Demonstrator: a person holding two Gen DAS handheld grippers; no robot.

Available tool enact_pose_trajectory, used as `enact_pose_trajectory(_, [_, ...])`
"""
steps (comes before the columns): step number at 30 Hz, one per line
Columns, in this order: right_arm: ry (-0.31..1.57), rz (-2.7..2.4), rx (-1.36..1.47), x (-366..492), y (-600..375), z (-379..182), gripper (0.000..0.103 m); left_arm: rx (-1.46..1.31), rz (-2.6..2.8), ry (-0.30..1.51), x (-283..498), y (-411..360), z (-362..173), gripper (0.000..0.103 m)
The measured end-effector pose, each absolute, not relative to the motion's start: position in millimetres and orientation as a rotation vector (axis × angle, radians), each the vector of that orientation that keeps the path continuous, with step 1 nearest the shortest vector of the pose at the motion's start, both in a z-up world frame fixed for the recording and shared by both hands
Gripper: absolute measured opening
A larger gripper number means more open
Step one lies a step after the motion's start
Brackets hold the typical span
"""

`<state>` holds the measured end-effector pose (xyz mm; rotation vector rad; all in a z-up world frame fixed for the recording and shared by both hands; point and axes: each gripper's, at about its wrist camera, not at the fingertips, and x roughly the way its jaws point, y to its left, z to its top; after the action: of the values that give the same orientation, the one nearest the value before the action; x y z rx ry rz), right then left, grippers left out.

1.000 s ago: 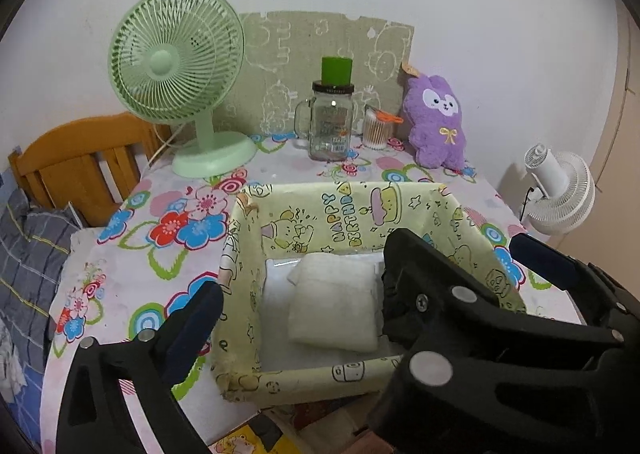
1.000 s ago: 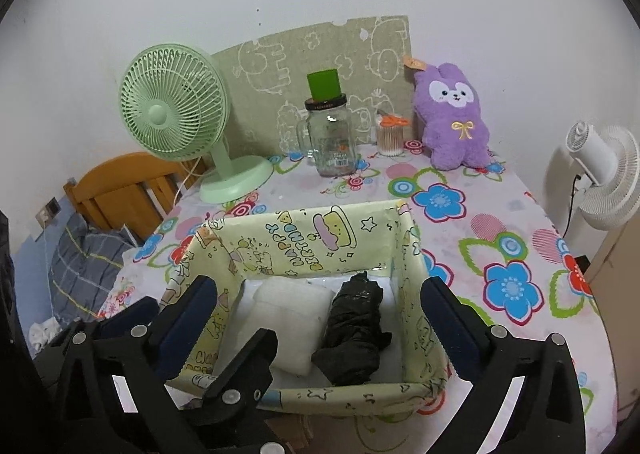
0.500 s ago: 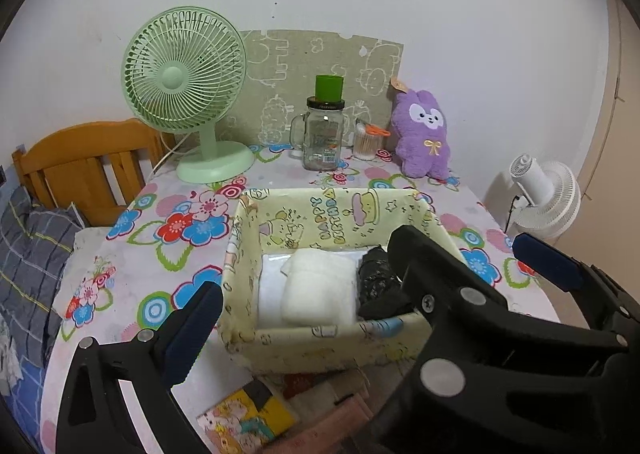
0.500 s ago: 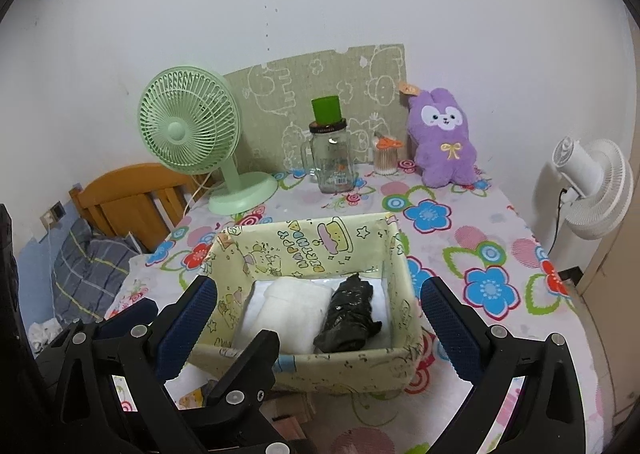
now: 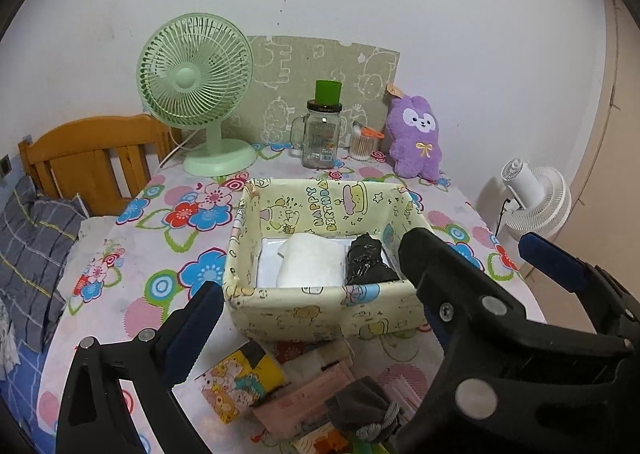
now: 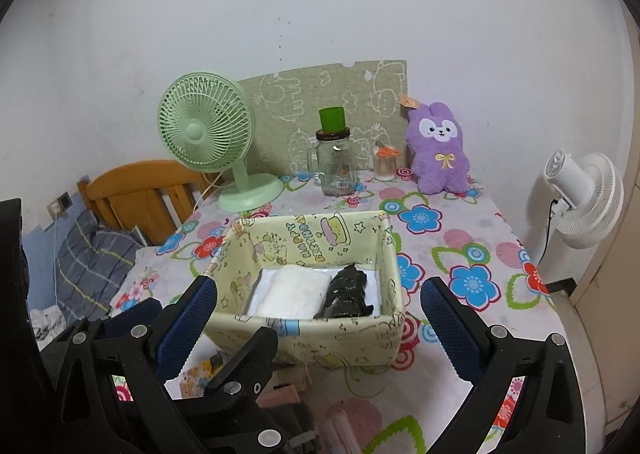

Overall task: Organize soft objects
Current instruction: 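Withdraw both tools from the box back toward the remaining items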

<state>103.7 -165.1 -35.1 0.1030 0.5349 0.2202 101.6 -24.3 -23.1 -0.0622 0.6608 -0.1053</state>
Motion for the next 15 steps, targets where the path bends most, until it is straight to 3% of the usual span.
enact_pose_trajectory(15, [0.517, 0.214, 0.084, 68, -167, -32, 0.103, -0.019, -0.073, 0.603, 66, -25, -16, 0.103])
